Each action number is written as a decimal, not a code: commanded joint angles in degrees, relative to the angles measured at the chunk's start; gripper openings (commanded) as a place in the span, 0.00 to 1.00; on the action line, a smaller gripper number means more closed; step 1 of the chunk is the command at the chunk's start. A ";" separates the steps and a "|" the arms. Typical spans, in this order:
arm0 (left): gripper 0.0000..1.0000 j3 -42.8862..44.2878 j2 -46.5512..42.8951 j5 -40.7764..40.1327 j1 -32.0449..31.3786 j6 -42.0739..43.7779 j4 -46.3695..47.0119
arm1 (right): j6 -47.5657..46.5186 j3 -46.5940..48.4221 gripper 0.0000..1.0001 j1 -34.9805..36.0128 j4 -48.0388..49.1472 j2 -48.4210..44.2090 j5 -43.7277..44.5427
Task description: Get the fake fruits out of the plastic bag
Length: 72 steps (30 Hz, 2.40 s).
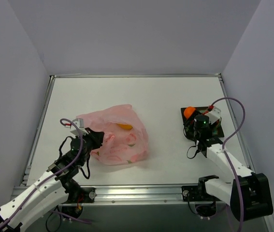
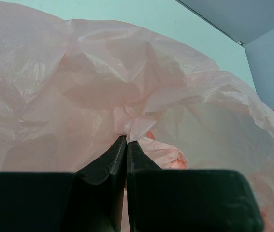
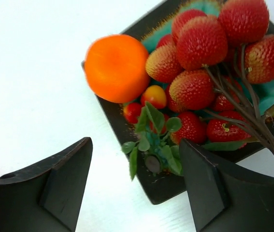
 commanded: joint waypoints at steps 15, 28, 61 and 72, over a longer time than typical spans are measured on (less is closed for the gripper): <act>0.02 7.64 1.22 -0.08 0.62 -0.11 0.23 | -15.35 16.90 0.15 39.01 -0.61 -8.60 -14.88; 0.02 8.78 0.96 -0.70 0.89 0.68 -2.67 | -23.45 26.75 0.15 51.94 2.13 10.57 -20.29; 0.02 8.26 5.44 -0.43 1.94 2.09 1.99 | -37.16 58.29 0.97 31.64 7.75 61.55 -32.91; 0.02 10.27 5.42 -1.94 5.63 3.23 -1.53 | -29.28 44.90 0.80 32.17 20.38 52.61 -36.70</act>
